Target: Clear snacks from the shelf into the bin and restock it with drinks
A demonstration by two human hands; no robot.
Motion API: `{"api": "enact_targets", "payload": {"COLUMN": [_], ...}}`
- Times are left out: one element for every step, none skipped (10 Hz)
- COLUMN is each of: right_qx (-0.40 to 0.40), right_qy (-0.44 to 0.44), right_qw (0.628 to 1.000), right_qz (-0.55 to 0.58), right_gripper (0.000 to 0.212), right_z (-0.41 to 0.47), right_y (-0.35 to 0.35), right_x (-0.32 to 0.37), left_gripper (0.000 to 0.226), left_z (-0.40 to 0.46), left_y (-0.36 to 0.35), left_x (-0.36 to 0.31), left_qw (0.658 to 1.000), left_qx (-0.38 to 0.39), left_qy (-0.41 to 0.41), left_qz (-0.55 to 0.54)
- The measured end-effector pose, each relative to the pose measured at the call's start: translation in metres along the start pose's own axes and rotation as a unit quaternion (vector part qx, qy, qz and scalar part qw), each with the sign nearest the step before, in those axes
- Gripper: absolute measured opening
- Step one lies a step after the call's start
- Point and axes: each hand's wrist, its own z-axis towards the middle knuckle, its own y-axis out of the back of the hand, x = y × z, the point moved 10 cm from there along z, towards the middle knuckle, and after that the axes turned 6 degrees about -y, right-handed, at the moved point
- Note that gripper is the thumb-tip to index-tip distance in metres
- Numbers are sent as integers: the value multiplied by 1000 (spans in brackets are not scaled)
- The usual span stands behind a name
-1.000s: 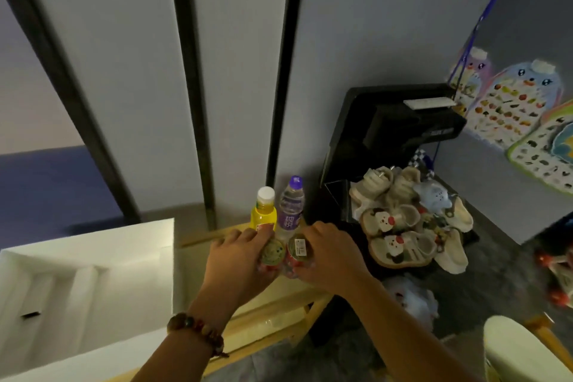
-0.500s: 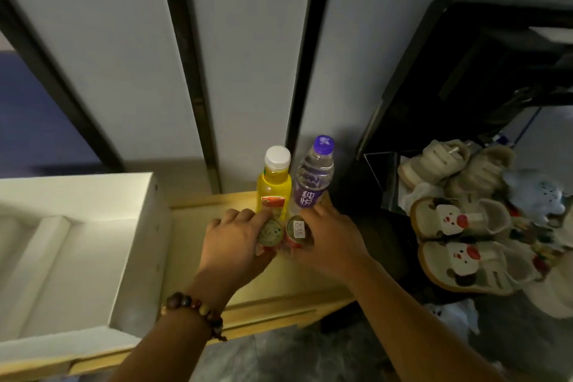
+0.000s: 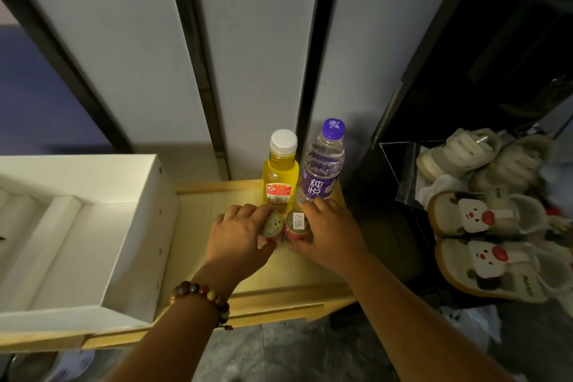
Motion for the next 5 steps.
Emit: {"api": "enact_targets", "payload": {"right_qx": [-1,-11,-31,-53,-75], "right_qy": [-11,-20,-12,11,12], "right_qw": [1000,1000,999,998,996], "right_qz": [-2,5,20,32,54], "right_gripper": [63,63,63,57,45], "right_z": [2,2,-5,-8,-18], "right_y": [2,4,13,34,67], "right_x": [1,-1,3,11,18], "left_gripper": [63,65,65,66,70], "left_z": [6,8,6,7,1], "left_y": [-1,-2,7,35,61], "left_x": [2,2,-1,-7,-16], "left_qw": [1000,1000,1000,999,999], "left_qx": [6,19,10,-35,-35], "left_qy": [-4,-5,14,16,8], "left_qz": [5,11,4,11,29]}}
